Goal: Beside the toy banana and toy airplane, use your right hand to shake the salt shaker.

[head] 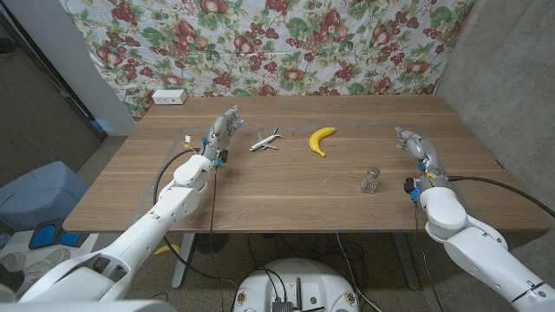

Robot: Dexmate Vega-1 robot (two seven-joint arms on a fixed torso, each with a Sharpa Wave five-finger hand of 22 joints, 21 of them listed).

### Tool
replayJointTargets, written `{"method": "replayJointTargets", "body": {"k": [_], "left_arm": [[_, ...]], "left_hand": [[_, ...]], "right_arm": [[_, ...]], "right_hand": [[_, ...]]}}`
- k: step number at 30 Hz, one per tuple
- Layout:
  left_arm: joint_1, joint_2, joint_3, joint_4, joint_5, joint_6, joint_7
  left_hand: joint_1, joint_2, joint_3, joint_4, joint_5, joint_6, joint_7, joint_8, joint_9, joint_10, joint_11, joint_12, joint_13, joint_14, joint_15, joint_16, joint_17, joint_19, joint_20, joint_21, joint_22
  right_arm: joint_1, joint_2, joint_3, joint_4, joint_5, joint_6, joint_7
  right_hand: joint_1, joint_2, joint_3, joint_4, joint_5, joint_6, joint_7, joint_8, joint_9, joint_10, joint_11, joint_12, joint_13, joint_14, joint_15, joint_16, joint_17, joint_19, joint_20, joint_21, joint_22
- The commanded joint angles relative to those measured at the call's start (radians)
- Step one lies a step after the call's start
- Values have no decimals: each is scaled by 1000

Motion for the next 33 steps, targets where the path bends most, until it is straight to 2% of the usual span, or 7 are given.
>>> {"method": "replayJointTargets", "body": {"k": [1, 33], "left_arm": [[10, 11, -10, -10, -3, -7, -1], [39, 26, -20, -40, -10, -12, 2]], "left_hand": [[11, 41, -1, -3, 6, 9, -1, 2, 3, 5, -2, 3, 4, 4, -26, 3, 3, 10, 0, 3, 4], [12, 40, -1, -3, 6, 12, -2, 3, 3, 7, -1, 3, 4, 6, -24, 3, 3, 11, 1, 3, 4]], "right_arm": [[-34, 7, 7, -37, -32, -34, -25], [-133, 32, 43, -139, -93, -108, -65]], "right_hand": [[7, 8, 0, -4, 6, 12, 3, 4, 5, 8, 2, 1, 3, 9, 3, 7, 1, 10, 4, -1, 4], [14, 7, -2, -4, 9, 19, 1, 5, 5, 14, 1, 1, 3, 9, 0, 6, -4, 12, 8, -12, 4]]}}
